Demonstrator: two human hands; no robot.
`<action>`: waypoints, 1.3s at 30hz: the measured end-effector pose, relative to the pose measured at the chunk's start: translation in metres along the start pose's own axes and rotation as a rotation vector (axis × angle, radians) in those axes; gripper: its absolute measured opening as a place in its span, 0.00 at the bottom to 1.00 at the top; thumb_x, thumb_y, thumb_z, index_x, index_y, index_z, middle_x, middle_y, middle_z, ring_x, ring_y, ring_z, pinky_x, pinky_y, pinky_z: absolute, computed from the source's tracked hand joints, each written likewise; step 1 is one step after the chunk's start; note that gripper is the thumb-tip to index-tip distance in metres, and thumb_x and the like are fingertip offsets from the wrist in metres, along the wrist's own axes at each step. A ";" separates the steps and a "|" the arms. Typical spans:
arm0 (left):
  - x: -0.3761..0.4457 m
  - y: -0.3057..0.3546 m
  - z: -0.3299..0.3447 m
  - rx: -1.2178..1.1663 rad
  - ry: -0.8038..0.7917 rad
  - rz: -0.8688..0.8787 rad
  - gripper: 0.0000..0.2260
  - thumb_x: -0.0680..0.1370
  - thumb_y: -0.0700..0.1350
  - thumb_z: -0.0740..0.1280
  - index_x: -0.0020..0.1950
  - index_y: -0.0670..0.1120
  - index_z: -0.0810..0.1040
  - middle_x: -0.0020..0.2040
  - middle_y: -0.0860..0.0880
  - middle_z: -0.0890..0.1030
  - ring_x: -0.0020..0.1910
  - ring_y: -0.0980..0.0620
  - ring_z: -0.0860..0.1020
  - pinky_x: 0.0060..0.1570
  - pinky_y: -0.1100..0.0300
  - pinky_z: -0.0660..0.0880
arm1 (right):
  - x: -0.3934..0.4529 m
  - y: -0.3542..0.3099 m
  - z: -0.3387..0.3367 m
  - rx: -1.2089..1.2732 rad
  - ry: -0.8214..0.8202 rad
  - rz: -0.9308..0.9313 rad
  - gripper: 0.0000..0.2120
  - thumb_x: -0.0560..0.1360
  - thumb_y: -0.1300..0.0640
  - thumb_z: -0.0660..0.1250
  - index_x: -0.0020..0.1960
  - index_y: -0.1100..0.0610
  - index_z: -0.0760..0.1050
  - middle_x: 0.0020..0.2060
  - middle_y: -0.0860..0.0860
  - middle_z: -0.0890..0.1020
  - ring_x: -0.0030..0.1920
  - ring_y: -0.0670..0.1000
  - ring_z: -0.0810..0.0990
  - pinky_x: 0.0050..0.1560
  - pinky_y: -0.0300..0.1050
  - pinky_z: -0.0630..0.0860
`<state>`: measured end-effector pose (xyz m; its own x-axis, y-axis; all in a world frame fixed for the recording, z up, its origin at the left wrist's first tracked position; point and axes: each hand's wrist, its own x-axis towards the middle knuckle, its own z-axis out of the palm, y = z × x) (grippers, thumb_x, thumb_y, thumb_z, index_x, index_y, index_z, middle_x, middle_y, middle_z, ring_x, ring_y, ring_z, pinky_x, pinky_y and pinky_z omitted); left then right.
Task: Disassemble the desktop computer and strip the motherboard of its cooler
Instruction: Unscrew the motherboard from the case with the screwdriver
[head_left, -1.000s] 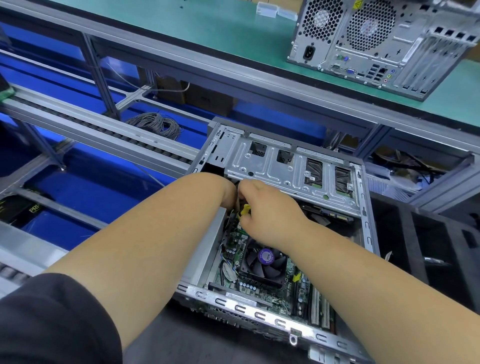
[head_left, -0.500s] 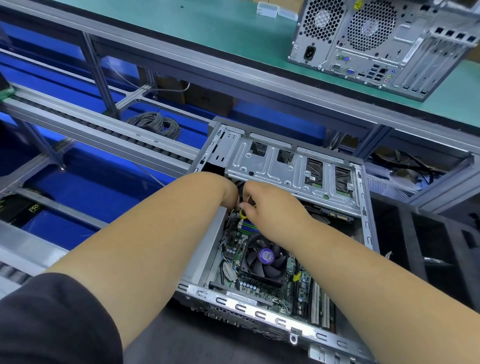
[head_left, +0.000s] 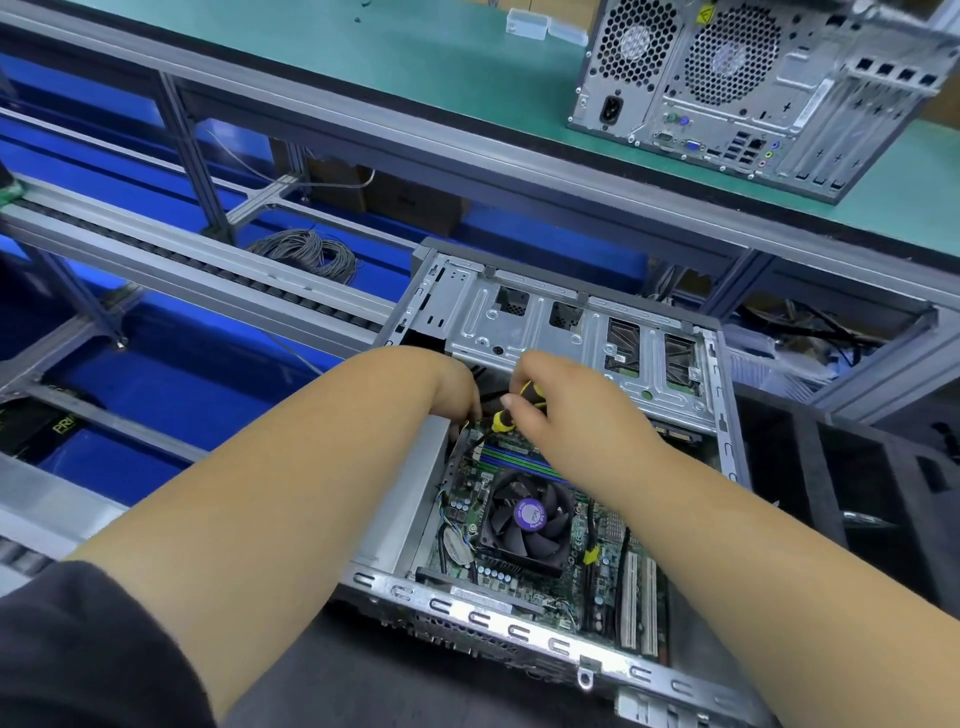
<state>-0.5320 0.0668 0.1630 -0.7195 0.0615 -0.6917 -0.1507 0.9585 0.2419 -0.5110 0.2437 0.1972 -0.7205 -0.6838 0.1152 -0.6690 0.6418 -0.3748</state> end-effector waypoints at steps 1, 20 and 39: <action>-0.006 0.002 -0.002 -0.060 -0.002 0.030 0.18 0.79 0.36 0.65 0.68 0.46 0.75 0.63 0.47 0.79 0.62 0.48 0.77 0.56 0.59 0.73 | -0.005 0.003 -0.008 0.031 0.027 0.023 0.05 0.79 0.48 0.63 0.48 0.49 0.70 0.38 0.45 0.76 0.36 0.50 0.73 0.34 0.45 0.66; -0.060 0.102 0.031 -0.463 0.261 0.449 0.06 0.78 0.45 0.69 0.44 0.45 0.83 0.39 0.49 0.85 0.34 0.57 0.80 0.43 0.61 0.77 | -0.129 0.045 -0.100 0.334 0.543 0.404 0.07 0.79 0.51 0.63 0.43 0.49 0.72 0.34 0.38 0.79 0.25 0.45 0.66 0.24 0.38 0.64; -0.044 0.345 0.152 0.329 0.375 0.344 0.13 0.79 0.55 0.61 0.52 0.50 0.82 0.49 0.49 0.82 0.50 0.44 0.79 0.52 0.50 0.78 | -0.295 0.158 -0.123 0.453 0.682 0.659 0.05 0.79 0.51 0.63 0.45 0.49 0.71 0.33 0.42 0.77 0.28 0.42 0.69 0.31 0.41 0.62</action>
<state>-0.4497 0.4371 0.1733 -0.8886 0.3384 -0.3097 0.3078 0.9404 0.1445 -0.4265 0.5900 0.2171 -0.9615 0.1845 0.2036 -0.0773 0.5295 -0.8448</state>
